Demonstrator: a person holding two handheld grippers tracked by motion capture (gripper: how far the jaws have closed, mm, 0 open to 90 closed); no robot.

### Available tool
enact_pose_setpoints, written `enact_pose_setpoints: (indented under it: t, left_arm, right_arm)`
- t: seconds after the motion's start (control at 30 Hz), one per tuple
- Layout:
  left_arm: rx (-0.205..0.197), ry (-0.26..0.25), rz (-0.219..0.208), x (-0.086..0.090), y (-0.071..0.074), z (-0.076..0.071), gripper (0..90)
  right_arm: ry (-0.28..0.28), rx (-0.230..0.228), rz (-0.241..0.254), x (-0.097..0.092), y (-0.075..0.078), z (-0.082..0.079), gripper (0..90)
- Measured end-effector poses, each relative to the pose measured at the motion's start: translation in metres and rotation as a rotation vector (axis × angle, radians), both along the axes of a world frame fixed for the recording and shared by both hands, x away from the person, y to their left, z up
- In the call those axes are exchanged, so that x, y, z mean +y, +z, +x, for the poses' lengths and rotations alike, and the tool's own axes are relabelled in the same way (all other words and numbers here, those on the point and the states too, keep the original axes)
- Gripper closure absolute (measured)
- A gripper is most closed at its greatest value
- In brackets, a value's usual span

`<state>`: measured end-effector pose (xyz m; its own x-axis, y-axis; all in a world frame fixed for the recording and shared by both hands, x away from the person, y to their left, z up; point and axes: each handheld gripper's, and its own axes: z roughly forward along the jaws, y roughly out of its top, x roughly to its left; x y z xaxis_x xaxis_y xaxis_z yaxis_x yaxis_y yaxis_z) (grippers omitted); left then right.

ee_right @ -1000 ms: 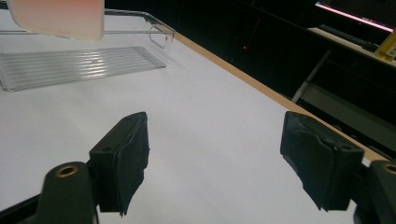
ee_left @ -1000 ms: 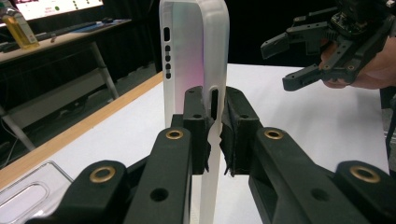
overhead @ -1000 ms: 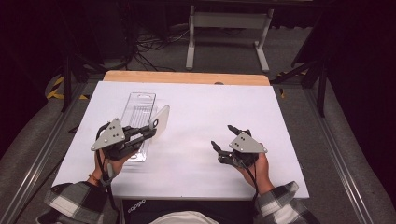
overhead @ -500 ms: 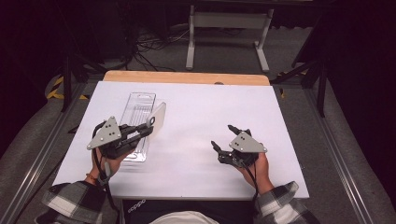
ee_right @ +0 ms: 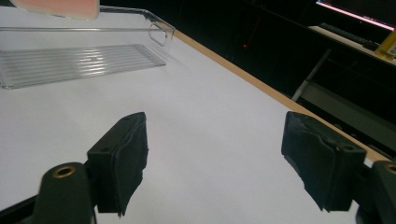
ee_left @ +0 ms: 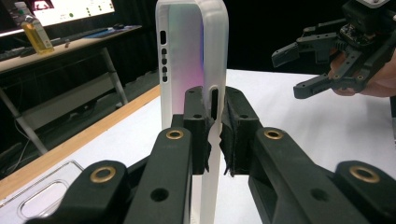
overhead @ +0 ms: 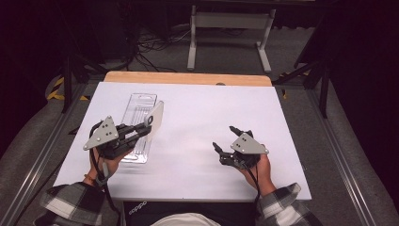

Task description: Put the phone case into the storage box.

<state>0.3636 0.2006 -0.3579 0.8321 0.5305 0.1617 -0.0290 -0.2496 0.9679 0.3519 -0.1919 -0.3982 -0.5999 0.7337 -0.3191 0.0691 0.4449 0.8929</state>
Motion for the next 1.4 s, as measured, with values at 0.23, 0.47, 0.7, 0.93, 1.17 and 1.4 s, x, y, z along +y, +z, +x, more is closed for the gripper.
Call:
enact_pose_setpoints:
  t: [0.23,0.47,0.7,0.93,1.17,1.4]
  left_arm:
    - [0.001,0.006,-0.002,0.004,0.001,0.001,81.9]
    - [-0.002,0.02,-0.013,0.01,0.002,0.002,81.9]
    - [-0.004,0.043,-0.022,0.016,0.003,0.004,81.9]
    - [0.0,0.057,-0.022,0.021,0.002,0.007,82.0]
    - [0.004,0.059,-0.021,0.023,0.001,0.009,82.0]
    - [0.007,0.072,-0.013,0.025,-0.001,0.012,82.0]
  right_arm:
    - [0.0,-0.001,-0.003,0.0,0.0,0.0,23.4]
    - [-0.002,-0.002,-0.004,0.0,0.0,0.0,23.4]
    - [-0.001,-0.003,-0.005,0.0,0.0,0.0,23.3]
    - [0.0,-0.004,-0.007,0.0,0.0,0.0,23.3]
    - [-0.001,-0.005,-0.01,0.0,0.0,0.001,23.3]
    - [0.0,-0.005,-0.011,0.0,0.0,0.001,23.3]
